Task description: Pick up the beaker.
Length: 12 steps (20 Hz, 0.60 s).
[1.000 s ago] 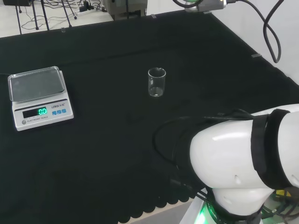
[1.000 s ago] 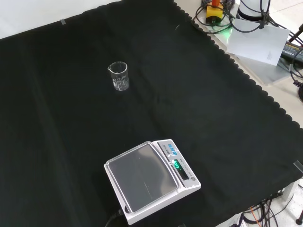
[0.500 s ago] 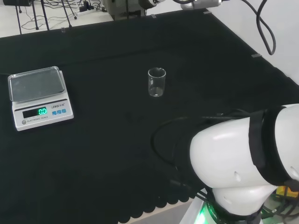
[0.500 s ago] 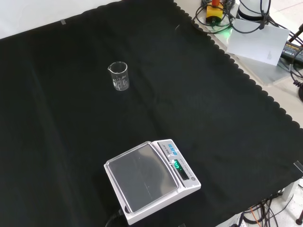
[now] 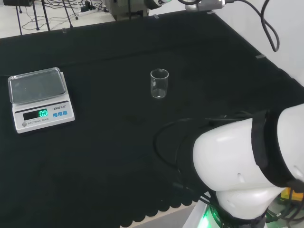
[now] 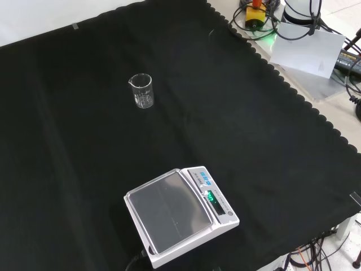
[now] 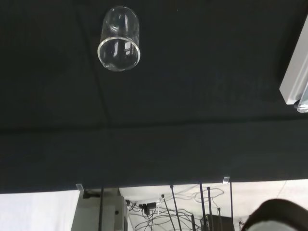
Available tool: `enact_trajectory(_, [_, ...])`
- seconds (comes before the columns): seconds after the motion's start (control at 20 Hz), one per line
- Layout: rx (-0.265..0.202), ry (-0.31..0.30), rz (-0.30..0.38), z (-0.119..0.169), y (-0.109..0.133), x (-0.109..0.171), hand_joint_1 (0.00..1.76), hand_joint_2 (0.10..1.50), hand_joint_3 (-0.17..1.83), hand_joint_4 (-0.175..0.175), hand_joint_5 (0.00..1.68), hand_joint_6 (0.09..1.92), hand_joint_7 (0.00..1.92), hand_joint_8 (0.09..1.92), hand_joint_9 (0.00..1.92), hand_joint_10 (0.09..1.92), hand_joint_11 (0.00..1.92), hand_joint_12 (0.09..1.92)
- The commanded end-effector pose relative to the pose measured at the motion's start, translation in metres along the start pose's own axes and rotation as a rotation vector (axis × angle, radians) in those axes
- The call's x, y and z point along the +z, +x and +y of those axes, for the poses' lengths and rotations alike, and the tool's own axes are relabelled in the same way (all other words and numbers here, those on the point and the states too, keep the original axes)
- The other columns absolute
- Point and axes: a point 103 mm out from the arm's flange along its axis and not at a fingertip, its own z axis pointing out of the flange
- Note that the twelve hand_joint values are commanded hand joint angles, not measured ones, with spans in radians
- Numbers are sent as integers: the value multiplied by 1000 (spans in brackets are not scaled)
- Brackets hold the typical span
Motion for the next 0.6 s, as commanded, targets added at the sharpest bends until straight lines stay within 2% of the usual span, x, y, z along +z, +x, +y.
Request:
enact_trajectory(0.05, [-47,82,17,77,-4,78,660,734,228,5,126,87,57,714,234,903,0,1462])
enact_trajectory(0.35, [-56,129,28,107,-2,115,673,730,230,14,61,87,4,700,172,907,0,1354])
enact_trajectory(0.6, [-55,180,41,122,-1,147,679,731,229,22,12,87,0,508,108,902,0,1272])
